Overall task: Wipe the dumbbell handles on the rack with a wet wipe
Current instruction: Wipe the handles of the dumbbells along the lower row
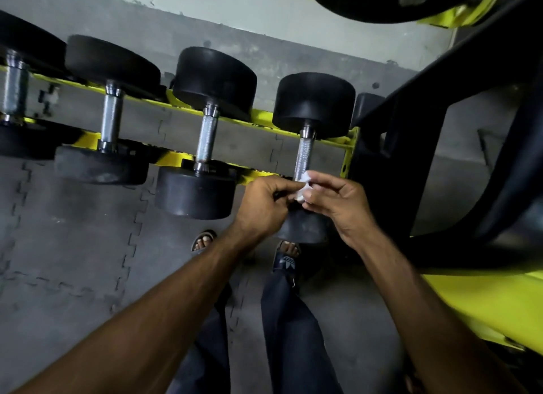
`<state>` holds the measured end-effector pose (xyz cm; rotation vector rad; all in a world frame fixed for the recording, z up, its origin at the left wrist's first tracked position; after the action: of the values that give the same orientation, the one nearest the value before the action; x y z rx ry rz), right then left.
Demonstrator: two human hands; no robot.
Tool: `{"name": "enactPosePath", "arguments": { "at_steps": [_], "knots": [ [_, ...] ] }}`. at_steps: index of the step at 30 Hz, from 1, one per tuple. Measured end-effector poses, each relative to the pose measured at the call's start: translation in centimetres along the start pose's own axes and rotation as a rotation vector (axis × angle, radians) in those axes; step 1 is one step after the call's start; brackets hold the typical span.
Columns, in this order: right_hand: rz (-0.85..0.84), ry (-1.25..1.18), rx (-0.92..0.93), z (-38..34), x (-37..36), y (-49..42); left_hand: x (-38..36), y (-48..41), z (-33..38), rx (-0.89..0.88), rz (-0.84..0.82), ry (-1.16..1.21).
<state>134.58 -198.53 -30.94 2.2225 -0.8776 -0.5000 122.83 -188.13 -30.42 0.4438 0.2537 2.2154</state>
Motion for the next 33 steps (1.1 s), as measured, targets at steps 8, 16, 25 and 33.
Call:
{"name": "enactPosePath", "arguments": {
  "at_steps": [8, 16, 25, 33],
  "knots": [
    [0.248, 0.544, 0.198, 0.0, 2.5, -3.8, -0.4, 1.4, -0.7, 0.13, 0.123, -0.414],
    [-0.219, 1.383, 0.543, -0.5, -0.5, -7.8, -0.5, 2.9, -2.2, 0.16, 0.139, -0.512],
    [-0.608, 2.094, 0.452, -2.0, -8.7, -8.0, 0.3, 3.4, -2.6, 0.061, 0.03, -0.609],
    [-0.558, 2.097, 0.517, -3.5, -8.0, -6.9, 1.0, 3.0, -2.7, 0.045, -0.078, -0.623]
  ]
}}
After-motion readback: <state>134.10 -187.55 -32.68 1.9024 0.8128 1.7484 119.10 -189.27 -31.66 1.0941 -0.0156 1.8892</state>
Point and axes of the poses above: each hand's wrist, its own y-axis away from the middle knuckle, its own x-axis out of the back of the hand, z = x × y, the point moved 2 cm from there along -y, towards the middle knuckle, and after that the axes turned 6 degrees about y, right-handed, at the moved point
